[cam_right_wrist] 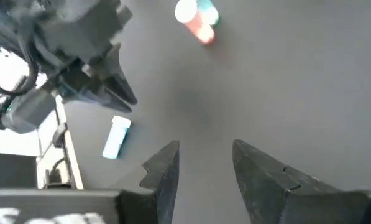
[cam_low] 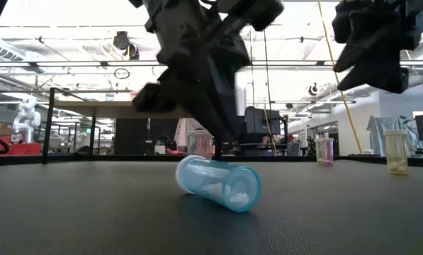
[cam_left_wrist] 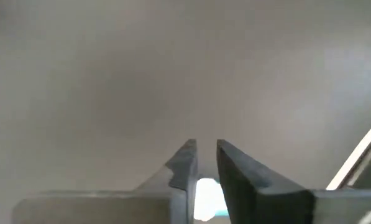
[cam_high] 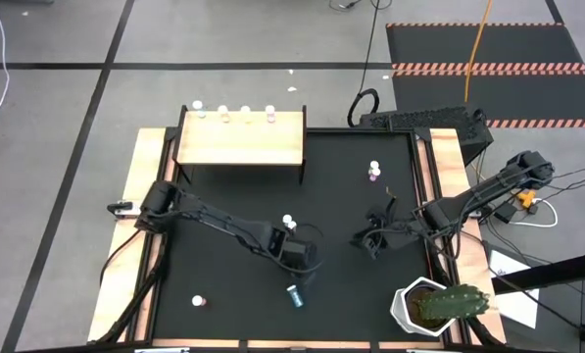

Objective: Pick and place medicine bottles onto shelf by color
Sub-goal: Put the bottom blue pill bottle on the shelf aligned with the blue pill bottle

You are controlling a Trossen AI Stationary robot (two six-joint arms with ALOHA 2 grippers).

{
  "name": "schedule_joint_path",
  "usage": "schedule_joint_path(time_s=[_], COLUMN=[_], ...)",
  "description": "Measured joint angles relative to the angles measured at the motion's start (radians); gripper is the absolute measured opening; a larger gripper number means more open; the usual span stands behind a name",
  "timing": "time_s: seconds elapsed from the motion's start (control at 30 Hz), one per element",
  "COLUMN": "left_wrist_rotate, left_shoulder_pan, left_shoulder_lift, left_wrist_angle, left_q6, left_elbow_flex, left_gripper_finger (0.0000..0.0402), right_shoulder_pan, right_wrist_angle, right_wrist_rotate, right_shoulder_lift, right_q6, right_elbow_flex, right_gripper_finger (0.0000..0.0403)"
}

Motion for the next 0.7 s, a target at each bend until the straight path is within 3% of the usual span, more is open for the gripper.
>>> schedule_joint_path(time_s=[0.13, 0.23, 0.33, 0.43, 0.53, 0.7], left_wrist_rotate=[-0.001, -0.035, -0.118, -0.132, -0.125, -0.078], left_shoulder_pan=[0.018, -0.010, -0.070, -0.122, -0.151, -0.159], left_shoulder_lift=[-0.068, -0.100, -0.106, -0.100, -0.072, -0.008], left_wrist_angle=[-0.049, -0.044, -0.033, -0.001, 0.020, 0.066], left_q6=[0.121, 0.375, 0.721, 1.059, 1.218, 1.358], left_elbow_flex=[0.001, 0.003, 0.002, 0.002, 0.003, 0.003], left_gripper_finger=[0.0037, 0.0045, 0.0078, 0.0123, 0.0170, 0.0234], right_shoulder_pan=[0.000, 0.000, 0.000, 0.000, 0.000, 0.000], right_wrist_angle=[0.015, -0.007, -0.004, -0.004, -0.006, 0.004], right_wrist_rotate=[0.001, -0.003, -0.008, -0.027, -0.029, -0.029], right_shoulder_lift=[0.000, 0.000, 0.000, 0.000, 0.000, 0.000], right_q6=[-0.007, -0.007, -0.012, -0.027, -0.033, -0.037], right_elbow_flex=[-0.001, 0.000, -0.001, -0.001, -0.001, -0.001], right_gripper_finger=[0.0142, 0.0142, 0.0142, 0.0142, 0.0142, 0.0142])
